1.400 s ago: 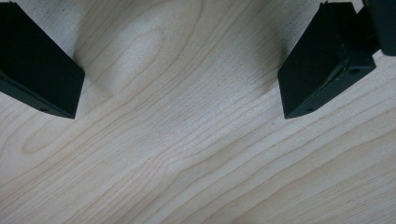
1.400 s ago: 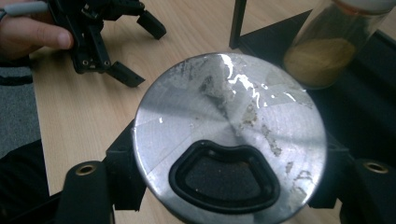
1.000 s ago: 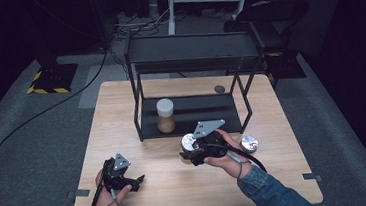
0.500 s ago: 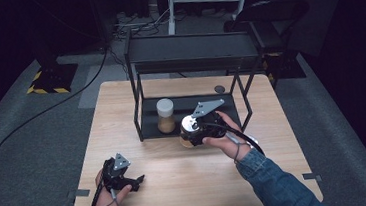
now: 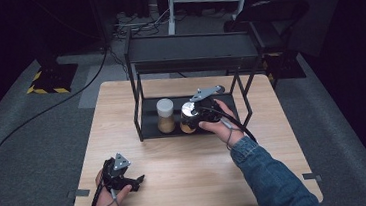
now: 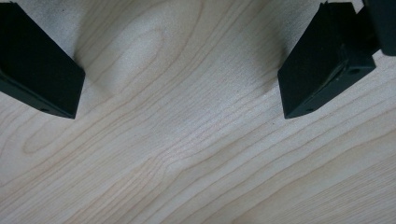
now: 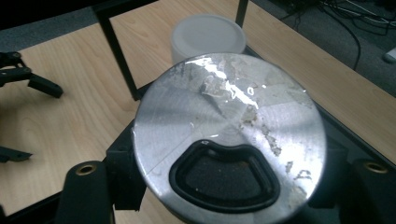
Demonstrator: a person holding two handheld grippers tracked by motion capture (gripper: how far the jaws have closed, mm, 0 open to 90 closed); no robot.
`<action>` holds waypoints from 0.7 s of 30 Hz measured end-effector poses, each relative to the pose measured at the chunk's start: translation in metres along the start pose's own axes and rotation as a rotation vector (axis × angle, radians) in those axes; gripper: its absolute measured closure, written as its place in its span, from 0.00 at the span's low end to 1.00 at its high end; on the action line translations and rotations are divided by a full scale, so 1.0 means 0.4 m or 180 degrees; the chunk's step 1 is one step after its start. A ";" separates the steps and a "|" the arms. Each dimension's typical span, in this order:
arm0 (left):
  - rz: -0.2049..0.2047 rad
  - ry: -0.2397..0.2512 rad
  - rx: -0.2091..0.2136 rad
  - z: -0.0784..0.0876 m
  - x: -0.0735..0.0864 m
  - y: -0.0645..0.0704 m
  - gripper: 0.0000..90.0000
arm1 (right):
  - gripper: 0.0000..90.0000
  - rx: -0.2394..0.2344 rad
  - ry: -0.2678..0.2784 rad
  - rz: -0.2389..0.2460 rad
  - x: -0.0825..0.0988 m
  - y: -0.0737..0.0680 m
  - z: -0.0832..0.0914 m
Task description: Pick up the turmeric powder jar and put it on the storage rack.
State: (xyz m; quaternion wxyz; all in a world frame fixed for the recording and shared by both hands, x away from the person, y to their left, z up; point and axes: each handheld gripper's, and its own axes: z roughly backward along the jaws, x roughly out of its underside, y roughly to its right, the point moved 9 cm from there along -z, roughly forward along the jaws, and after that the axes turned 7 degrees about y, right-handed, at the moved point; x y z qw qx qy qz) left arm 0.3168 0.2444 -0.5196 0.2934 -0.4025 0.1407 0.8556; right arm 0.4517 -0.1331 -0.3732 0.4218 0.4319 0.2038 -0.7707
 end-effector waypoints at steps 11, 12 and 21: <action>-0.0002 -0.0001 -0.0002 0.000 0.000 0.000 0.01 | 0.35 0.0176 -0.0110 -0.0183 0.028 0.051 -0.076; -0.0002 0.0000 -0.0002 0.000 0.000 0.000 0.01 | 0.35 0.0187 -0.0122 -0.0191 0.030 0.054 -0.082; -0.0002 0.0000 -0.0002 0.000 0.000 0.000 0.01 | 0.35 0.0276 -0.0214 -0.0245 0.046 0.068 -0.134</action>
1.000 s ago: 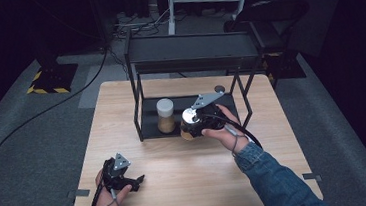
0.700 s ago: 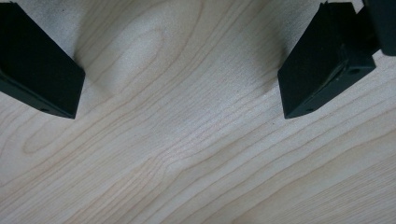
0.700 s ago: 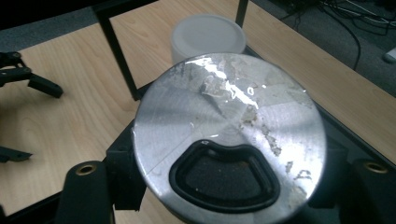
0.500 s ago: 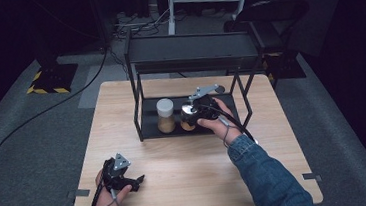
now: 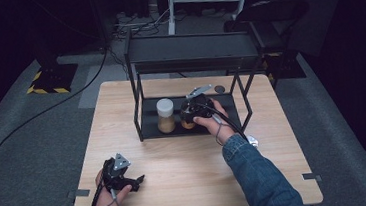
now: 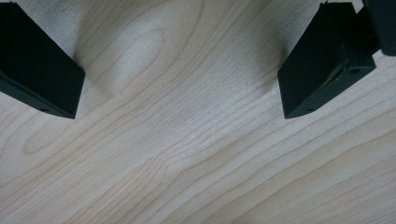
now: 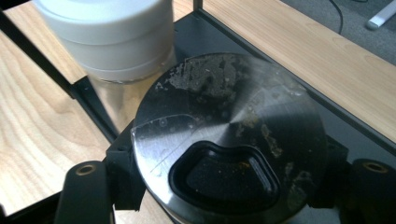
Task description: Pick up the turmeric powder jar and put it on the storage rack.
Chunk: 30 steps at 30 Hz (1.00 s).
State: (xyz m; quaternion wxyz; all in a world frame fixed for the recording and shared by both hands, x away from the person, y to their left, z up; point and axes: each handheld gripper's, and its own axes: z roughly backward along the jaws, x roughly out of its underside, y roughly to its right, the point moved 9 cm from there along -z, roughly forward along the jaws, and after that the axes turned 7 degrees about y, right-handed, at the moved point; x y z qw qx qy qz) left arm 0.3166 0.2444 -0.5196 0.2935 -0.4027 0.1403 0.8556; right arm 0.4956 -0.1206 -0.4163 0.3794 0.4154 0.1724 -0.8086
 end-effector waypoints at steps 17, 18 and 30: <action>0.0000 0.0000 0.0000 0.000 0.000 0.000 0.01 | 0.35 0.0077 -0.0019 -0.0135 0.036 0.015 -0.051; 0.0001 0.0000 0.0001 0.000 0.000 0.000 0.01 | 0.35 0.0082 -0.0019 -0.0141 0.037 0.016 -0.053; 0.0000 0.0000 0.0001 0.000 0.000 0.000 0.01 | 0.35 0.0077 0.0017 -0.0169 0.047 0.020 -0.055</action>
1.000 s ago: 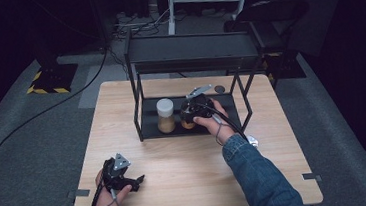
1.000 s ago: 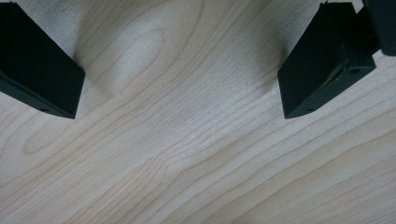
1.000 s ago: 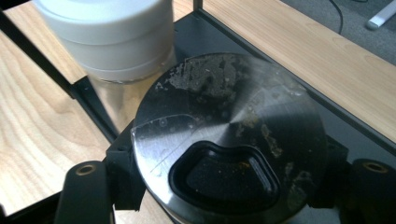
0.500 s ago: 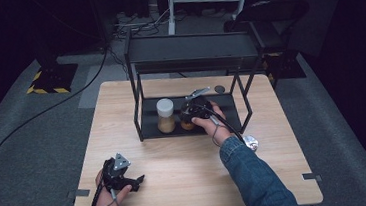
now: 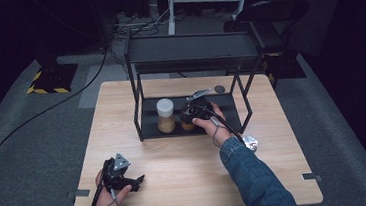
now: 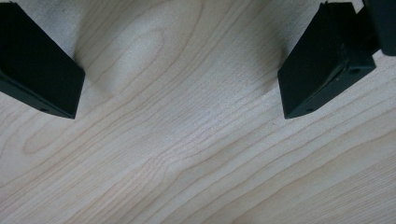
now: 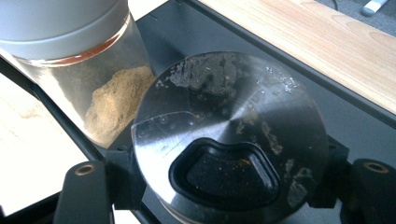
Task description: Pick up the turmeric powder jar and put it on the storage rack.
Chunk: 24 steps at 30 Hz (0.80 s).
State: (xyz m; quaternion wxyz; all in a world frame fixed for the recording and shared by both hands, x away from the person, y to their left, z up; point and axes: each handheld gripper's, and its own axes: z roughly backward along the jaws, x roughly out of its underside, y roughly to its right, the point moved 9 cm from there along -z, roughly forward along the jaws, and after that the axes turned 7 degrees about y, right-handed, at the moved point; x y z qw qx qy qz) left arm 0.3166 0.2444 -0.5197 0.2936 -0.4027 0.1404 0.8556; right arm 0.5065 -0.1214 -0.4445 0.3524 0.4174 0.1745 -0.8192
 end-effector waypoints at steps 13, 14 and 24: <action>-0.0001 0.0000 -0.0001 0.000 0.000 0.000 0.01 | 0.13 0.0007 -0.0012 -0.0145 -0.024 -0.017 0.057; 0.0006 0.0004 -0.0002 0.000 0.000 0.000 0.01 | 0.13 -0.0005 -0.0009 -0.0149 -0.027 -0.018 0.065; -0.0001 -0.0001 -0.0001 0.000 0.000 0.000 0.01 | 0.12 -0.0075 0.0130 -0.0097 -0.023 -0.015 0.178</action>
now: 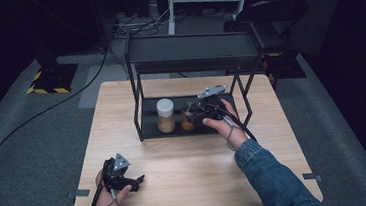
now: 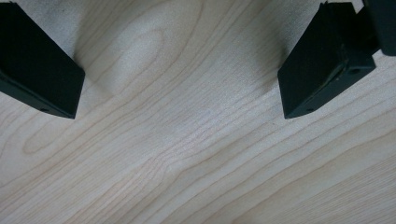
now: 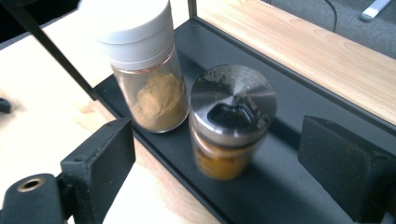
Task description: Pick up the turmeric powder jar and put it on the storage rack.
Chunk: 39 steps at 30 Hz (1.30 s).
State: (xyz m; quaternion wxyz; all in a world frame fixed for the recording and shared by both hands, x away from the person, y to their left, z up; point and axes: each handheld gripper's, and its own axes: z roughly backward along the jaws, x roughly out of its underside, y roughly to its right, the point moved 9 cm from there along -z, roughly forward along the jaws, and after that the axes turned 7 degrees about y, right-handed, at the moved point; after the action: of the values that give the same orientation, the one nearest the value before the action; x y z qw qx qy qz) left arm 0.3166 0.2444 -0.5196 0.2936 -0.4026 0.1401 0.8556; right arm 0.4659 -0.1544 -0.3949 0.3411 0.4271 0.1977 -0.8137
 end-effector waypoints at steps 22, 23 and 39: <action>0.0011 0.0008 -0.0006 -0.002 -0.001 0.000 0.00 | 0.11 -0.0055 0.0130 0.0164 0.076 0.014 0.194; 0.0008 0.0007 -0.0006 -0.002 -0.001 0.000 0.00 | 0.11 -0.0030 0.0136 0.0170 0.083 0.015 0.203; 0.0013 0.0010 -0.0006 -0.002 -0.001 0.000 0.00 | 0.11 0.0066 0.0167 0.0175 0.144 0.027 0.287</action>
State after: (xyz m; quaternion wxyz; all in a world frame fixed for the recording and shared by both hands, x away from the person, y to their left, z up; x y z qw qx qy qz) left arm 0.3173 0.2438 -0.5199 0.2913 -0.4039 0.1405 0.8557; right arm 0.3861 -0.2546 -0.3791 0.3536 0.4571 0.1863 -0.7945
